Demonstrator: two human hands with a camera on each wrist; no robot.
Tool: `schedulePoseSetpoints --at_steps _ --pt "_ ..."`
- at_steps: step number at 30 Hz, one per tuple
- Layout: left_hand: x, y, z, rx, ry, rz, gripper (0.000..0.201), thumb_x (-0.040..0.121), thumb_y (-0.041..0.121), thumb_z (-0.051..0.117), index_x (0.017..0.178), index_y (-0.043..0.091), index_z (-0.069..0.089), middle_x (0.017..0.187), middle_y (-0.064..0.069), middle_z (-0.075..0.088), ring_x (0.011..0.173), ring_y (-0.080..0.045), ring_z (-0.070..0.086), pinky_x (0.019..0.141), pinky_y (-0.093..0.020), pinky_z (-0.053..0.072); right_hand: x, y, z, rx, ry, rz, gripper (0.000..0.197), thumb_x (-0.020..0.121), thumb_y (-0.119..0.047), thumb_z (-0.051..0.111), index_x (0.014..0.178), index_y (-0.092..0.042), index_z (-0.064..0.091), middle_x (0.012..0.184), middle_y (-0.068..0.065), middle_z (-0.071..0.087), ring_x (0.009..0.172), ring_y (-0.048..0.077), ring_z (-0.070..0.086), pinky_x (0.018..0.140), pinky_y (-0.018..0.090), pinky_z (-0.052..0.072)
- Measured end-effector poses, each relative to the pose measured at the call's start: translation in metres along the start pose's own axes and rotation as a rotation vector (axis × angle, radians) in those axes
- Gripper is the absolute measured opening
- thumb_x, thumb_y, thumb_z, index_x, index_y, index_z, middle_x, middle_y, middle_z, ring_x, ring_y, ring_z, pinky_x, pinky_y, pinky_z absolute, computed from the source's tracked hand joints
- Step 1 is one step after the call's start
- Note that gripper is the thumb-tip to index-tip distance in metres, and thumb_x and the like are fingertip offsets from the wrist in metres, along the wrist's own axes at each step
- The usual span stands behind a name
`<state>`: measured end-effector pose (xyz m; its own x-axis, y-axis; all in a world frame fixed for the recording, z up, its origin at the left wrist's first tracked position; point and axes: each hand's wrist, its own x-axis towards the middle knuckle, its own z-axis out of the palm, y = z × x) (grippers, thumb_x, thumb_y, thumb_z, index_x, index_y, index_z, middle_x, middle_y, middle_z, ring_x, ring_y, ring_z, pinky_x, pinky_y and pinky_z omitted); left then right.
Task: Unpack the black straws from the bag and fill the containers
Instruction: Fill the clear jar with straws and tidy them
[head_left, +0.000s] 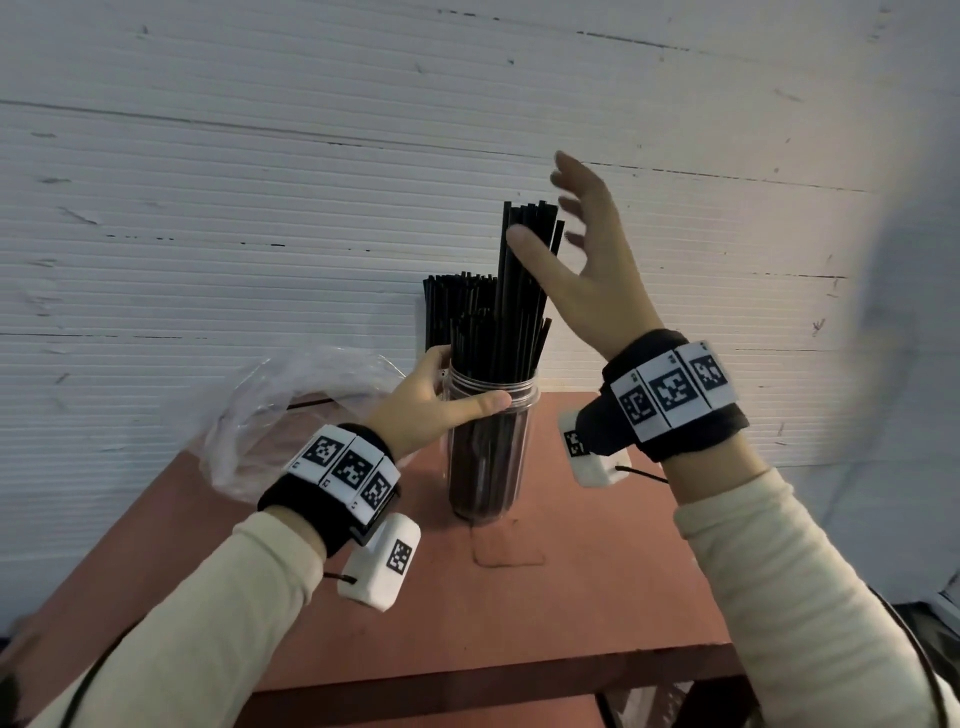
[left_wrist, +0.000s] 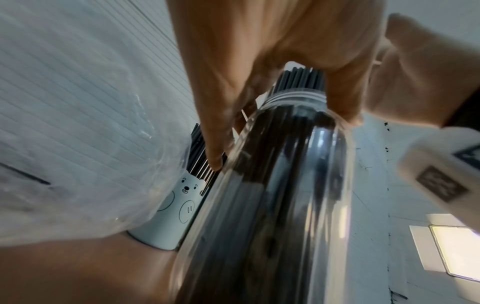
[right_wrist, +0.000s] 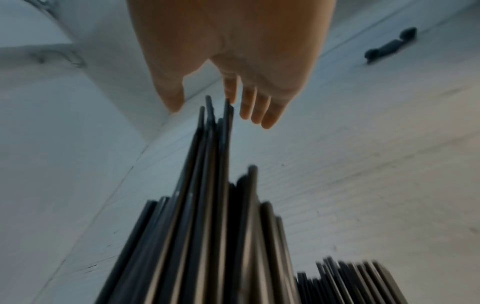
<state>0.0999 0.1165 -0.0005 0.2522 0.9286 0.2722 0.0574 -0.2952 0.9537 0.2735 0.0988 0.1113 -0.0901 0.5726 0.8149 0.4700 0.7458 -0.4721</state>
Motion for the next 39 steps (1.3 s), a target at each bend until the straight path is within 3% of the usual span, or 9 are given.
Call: schedulePoseSetpoints --at_steps 5,9,14,23,27,30,32,34,39 --pt "-0.009 0.006 0.003 0.190 0.091 0.034 0.114 0.045 0.070 0.080 0.140 0.022 0.039 0.134 0.006 0.056 0.122 -0.012 0.056 0.108 -0.041 0.043 0.015 -0.008 0.011 -0.280 -0.023 -0.204 0.037 0.095 -0.022 0.052 0.130 -0.008 0.056 0.130 0.004 0.057 0.122 0.017 0.052 0.102 0.019 0.035" --pt "-0.013 0.009 0.010 0.218 0.102 0.023 0.096 0.068 0.052 0.079 0.144 0.017 0.032 0.135 0.005 0.053 0.125 -0.012 0.050 0.111 -0.039 0.038 0.011 -0.003 0.018 -0.319 0.030 -0.218 0.028 0.093 -0.013 0.053 0.119 -0.006 0.061 0.117 0.005 0.063 0.110 0.019 0.056 0.092 0.013 0.033" --pt "-0.015 0.010 0.016 0.169 0.140 0.046 0.054 0.081 0.025 0.077 0.127 0.025 0.047 0.117 0.011 0.059 0.117 -0.012 0.056 0.109 -0.040 0.041 -0.002 0.001 0.022 -0.275 -0.023 -0.225 0.025 0.092 -0.014 0.056 0.114 -0.008 0.064 0.112 0.000 0.065 0.106 0.015 0.059 0.092 0.018 0.040" --pt "-0.013 0.005 0.015 0.209 0.224 0.074 0.071 0.080 0.036 0.076 0.142 0.020 0.044 0.131 0.009 0.057 0.121 -0.006 0.051 0.106 -0.027 0.038 -0.045 0.019 0.033 -0.203 -0.039 -0.172 0.022 0.093 -0.018 0.058 0.111 -0.011 0.067 0.109 -0.001 0.068 0.104 0.014 0.062 0.094 0.034 0.049" --pt "-0.009 0.005 0.016 0.154 0.200 0.087 0.062 0.081 0.032 0.076 0.137 0.020 0.050 0.126 0.011 0.062 0.120 -0.004 0.054 0.110 -0.033 0.039 -0.061 0.029 0.035 -0.259 -0.062 -0.177 0.030 0.095 -0.027 0.055 0.122 -0.015 0.062 0.123 -0.003 0.064 0.123 0.012 0.053 0.118 0.033 0.022" --pt "-0.006 0.005 0.015 0.084 0.157 0.073 0.043 0.078 0.032 0.078 0.116 0.034 0.057 0.113 0.017 0.064 0.114 -0.004 0.057 0.109 -0.041 0.041 -0.062 0.030 0.039 -0.319 -0.087 -0.166 0.037 0.094 -0.029 0.054 0.128 -0.013 0.058 0.130 0.000 0.060 0.134 0.018 0.043 0.119 0.031 0.007" --pt "-0.003 0.005 0.016 0.068 0.152 0.067 0.052 0.065 0.049 0.080 0.110 0.040 0.056 0.116 0.016 0.064 0.118 -0.008 0.057 0.109 -0.042 0.041 -0.059 0.030 0.041 -0.357 -0.102 -0.159 0.040 0.093 -0.027 0.053 0.130 -0.012 0.056 0.132 0.002 0.058 0.137 0.023 0.038 0.120 0.034 0.010" --pt "0.000 0.005 0.017 0.081 0.160 0.072 0.068 0.061 0.055 0.078 0.122 0.035 0.054 0.123 0.013 0.062 0.122 -0.010 0.054 0.110 -0.039 0.040 -0.056 0.030 0.041 -0.366 -0.109 -0.167 0.045 0.091 -0.022 0.053 0.135 -0.009 0.051 0.136 0.005 0.054 0.137 0.025 0.036 0.118 0.040 0.021" --pt "0.015 0.006 0.017 0.162 0.173 0.036 0.066 0.087 0.027 0.070 0.144 0.017 0.039 0.134 0.007 0.051 0.122 -0.005 0.045 0.102 -0.023 0.035 -0.053 0.037 0.043 -0.344 -0.089 -0.081 0.050 0.093 -0.021 0.053 0.140 -0.006 0.045 0.145 0.007 0.045 0.135 0.018 0.040 0.113 0.027 0.032"
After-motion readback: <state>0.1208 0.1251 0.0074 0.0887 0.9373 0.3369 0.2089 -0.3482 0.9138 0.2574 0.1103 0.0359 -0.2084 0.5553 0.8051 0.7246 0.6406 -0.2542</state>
